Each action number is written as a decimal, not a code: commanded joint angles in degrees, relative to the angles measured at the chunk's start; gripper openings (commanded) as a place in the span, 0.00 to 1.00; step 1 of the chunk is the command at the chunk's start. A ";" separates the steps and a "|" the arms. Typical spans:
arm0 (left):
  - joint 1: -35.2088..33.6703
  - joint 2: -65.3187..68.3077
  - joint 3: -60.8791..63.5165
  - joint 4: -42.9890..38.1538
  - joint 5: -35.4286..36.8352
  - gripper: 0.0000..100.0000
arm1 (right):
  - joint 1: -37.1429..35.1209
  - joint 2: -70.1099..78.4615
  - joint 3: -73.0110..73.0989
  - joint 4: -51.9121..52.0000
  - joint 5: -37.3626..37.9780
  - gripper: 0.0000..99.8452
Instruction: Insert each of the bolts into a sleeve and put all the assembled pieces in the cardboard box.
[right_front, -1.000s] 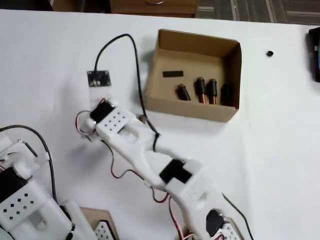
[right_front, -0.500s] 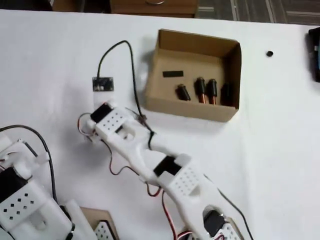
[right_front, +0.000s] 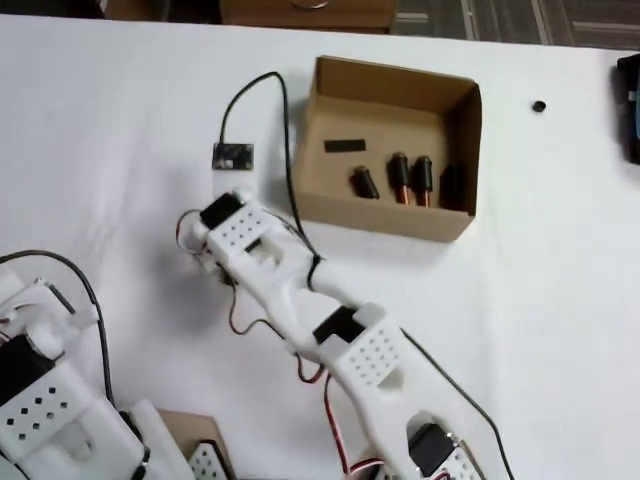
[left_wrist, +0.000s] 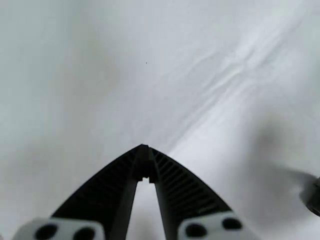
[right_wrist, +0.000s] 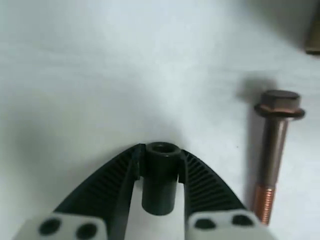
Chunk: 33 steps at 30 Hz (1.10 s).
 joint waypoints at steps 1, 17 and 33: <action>-0.09 -0.35 -1.54 -0.97 -0.35 0.02 | -0.22 0.75 -3.78 -1.10 -0.09 0.02; -0.09 -0.35 -1.19 -0.97 -0.35 0.02 | -0.75 0.13 -4.13 2.59 0.26 0.09; 0.00 -0.35 -1.19 -0.97 -0.35 0.02 | -1.89 0.66 -10.55 13.32 -0.09 0.20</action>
